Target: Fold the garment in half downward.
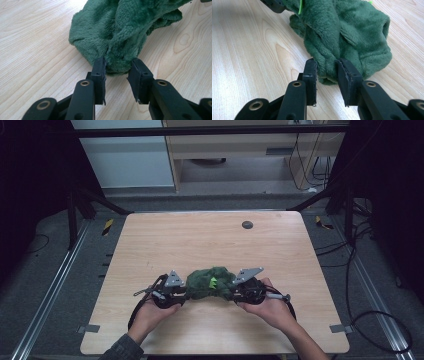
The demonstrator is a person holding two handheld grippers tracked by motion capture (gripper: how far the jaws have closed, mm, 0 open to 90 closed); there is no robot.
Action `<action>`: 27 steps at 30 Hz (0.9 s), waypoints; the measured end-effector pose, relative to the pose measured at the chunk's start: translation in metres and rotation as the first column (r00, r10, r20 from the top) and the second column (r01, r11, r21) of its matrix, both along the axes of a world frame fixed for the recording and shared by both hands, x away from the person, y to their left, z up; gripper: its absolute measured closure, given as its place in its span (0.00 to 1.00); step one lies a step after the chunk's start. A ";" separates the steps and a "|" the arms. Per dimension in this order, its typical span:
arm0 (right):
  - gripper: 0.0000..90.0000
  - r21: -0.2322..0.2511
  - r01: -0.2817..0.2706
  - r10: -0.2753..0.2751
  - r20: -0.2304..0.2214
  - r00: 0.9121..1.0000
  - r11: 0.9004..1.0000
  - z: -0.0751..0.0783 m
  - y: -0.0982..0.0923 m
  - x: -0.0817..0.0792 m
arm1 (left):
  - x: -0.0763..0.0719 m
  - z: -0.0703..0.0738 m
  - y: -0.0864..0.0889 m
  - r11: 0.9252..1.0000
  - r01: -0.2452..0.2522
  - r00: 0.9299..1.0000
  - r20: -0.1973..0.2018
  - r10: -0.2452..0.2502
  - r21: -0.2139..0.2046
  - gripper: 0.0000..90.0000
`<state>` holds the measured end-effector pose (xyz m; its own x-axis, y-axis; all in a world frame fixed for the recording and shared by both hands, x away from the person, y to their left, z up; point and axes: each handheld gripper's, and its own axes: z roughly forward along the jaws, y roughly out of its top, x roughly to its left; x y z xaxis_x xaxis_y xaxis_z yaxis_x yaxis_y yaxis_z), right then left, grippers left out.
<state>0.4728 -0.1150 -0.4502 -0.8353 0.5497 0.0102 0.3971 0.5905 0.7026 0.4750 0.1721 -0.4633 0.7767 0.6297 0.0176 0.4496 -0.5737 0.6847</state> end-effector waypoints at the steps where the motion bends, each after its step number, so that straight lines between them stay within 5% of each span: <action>1: 0.76 -0.001 0.001 -0.001 0.000 1.000 1.000 0.000 0.000 0.000 | 0.000 0.000 0.000 1.000 0.001 1.000 0.001 -0.001 -0.001 0.74; 27: 0.75 0.005 0.004 -0.004 -0.008 1.000 1.000 -0.003 -0.004 -0.003 | -0.001 -0.001 0.000 1.000 0.001 1.000 0.001 -0.001 -0.003 0.74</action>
